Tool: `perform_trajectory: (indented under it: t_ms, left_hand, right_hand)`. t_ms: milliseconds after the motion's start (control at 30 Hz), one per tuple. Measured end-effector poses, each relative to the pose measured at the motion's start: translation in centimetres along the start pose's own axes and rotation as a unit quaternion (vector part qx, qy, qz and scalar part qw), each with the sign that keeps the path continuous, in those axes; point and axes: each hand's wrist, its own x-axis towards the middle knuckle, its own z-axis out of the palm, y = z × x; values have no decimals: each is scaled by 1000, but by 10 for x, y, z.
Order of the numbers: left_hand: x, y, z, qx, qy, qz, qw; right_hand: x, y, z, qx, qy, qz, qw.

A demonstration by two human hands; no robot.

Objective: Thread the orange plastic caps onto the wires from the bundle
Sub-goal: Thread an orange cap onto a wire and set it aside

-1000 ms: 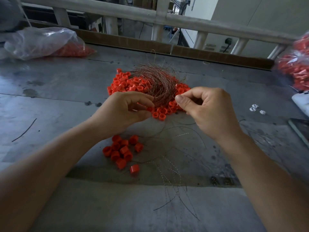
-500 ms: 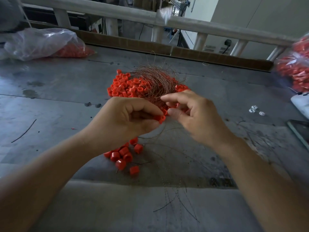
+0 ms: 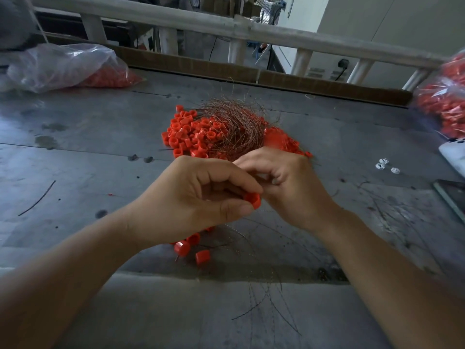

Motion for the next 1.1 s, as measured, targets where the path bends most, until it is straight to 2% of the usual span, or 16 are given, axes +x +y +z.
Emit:
perform_trajectory:
  t_ms: [200,300,367,567,867,1100]
  left_hand:
    - [2,2,-9,-63,54,-11,996]
    - [4,-2,-10,-37,98,-32,994]
    - [5,-5,-11,-38,125,-49,990]
    - [7,-8,-11,-86,151,-62,983]
    - [8,-10,-11,-105,142,-72,982]
    - [7,-8,-10,-111,137,-65,982]
  right_hand:
    - [4,2,-17,31,134,27,990]
    - [4,0,-25,48,198,-5,979]
    - [3,-2,-28,19,214,-31,976]
    - [1,-5,-26,-77,192,-42,978]
    - [-1,-12,-9,-71,129,-21,989]
    - [-1,-14,-9,-45,133,-5,990]
